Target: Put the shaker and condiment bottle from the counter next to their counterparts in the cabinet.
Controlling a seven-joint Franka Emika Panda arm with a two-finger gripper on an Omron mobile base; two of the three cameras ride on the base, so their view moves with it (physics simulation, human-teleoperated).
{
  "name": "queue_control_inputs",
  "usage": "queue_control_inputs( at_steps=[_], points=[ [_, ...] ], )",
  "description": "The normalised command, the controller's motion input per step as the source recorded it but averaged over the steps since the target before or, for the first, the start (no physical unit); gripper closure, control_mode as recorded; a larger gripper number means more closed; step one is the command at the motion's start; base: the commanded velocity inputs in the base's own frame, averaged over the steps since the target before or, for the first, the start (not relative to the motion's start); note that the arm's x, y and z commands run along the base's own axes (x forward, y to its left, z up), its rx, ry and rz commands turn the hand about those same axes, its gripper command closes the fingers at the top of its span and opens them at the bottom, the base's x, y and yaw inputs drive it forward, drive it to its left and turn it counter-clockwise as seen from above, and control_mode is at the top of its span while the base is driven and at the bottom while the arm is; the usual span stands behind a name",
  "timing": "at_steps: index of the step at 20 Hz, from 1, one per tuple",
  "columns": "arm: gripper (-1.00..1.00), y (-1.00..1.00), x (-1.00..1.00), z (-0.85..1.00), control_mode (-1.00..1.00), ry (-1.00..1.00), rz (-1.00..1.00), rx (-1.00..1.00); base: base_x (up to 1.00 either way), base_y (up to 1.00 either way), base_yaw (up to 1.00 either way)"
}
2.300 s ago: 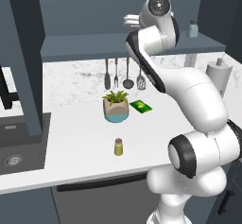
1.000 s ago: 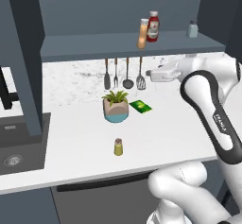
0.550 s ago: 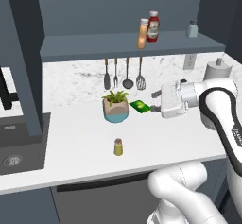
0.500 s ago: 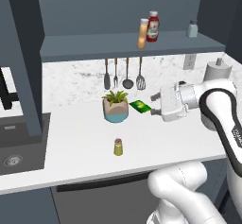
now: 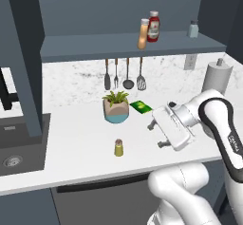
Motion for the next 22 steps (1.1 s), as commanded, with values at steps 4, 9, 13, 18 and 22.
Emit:
queue_control_inputs(
  at_steps=[4,9,13,18,22],
  points=[
    [-1.0,0.02,0.0,-0.28,-1.0,-0.03,0.12,0.03,0.0,0.0,0.0],
    [-1.0,0.06,0.06,-0.26,-1.0,0.0,0.0,0.02,0.0,0.0,0.0],
    [-1.0,0.24,0.35,-0.58,-1.0,0.0,-0.01,0.09,0.0,0.0,0.0],
    [-1.0,0.13,0.45,-0.23,-1.0,0.0,-0.02,0.01,0.0,0.0,0.0],
    [-1.0,0.0,0.53,0.0,-1.0,0.02,-0.04,0.0,0.0,0.0,0.0]
  ],
)
